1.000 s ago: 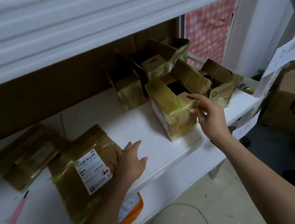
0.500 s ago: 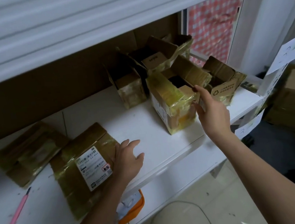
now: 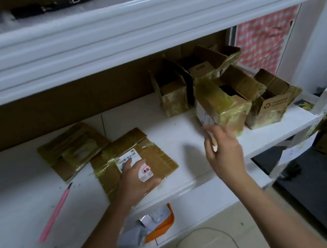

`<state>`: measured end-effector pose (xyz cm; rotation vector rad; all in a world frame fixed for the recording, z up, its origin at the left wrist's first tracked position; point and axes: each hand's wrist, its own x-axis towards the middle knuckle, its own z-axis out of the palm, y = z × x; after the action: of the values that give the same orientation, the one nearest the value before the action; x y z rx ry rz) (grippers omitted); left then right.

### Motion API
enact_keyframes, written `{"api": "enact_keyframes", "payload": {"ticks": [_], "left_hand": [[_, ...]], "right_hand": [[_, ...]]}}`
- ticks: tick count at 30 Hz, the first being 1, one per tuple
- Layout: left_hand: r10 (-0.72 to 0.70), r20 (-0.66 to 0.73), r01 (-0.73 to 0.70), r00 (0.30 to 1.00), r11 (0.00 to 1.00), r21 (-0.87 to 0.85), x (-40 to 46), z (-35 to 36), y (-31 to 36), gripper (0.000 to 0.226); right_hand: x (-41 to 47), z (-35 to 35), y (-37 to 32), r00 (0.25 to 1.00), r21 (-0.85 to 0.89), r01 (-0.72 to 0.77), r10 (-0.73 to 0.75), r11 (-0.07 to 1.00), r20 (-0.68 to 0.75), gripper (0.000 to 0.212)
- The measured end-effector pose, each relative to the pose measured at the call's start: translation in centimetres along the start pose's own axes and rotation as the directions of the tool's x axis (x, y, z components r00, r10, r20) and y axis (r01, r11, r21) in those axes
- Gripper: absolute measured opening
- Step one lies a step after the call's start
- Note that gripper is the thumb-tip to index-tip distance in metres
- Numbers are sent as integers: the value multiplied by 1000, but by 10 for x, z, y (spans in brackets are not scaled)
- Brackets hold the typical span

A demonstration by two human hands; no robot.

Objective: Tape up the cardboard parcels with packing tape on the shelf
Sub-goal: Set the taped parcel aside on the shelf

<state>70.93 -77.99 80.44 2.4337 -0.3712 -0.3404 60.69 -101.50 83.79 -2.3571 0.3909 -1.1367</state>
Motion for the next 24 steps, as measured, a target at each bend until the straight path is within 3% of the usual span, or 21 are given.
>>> {"api": "enact_keyframes", "payload": {"ticks": [2,3,5,8,10,13,17,21,24], "left_hand": [[-26,52,23,998,998,59,-5,-11,-17,118],[-24,69,16,997,993,118,-8,-17,-25,122],[-13,82,-2,997,984,179,-16,-25,-37,111],[42,71,-47,997,996,78,-28,-36,-48,92],[62,81,-73,995,986,150,-34,-40,-53,82],[129,56,-141,990,935,326,-42,-40,-58,79],[270,-27,-249,962,920,303,-51,-36,-55,62],[433,-310,-386,846,900,204,-65,-56,-41,43],[378,-463,-401,802,914,52,-78,-79,-35,39]], "right_hand": [[-16,29,-7,932,23,-83,69,996,355,28],[-23,42,-10,869,14,-92,73,996,490,31],[-35,66,-18,783,13,-70,47,997,620,49],[-39,79,-33,755,67,-228,133,971,642,49],[-34,81,-38,744,116,-373,222,921,631,37],[-27,82,-46,725,271,-549,290,790,625,23],[-16,76,-63,764,516,-632,353,579,540,35],[-13,90,-64,798,493,-590,368,639,478,32],[-21,103,-75,751,409,-619,353,670,559,42]]}}
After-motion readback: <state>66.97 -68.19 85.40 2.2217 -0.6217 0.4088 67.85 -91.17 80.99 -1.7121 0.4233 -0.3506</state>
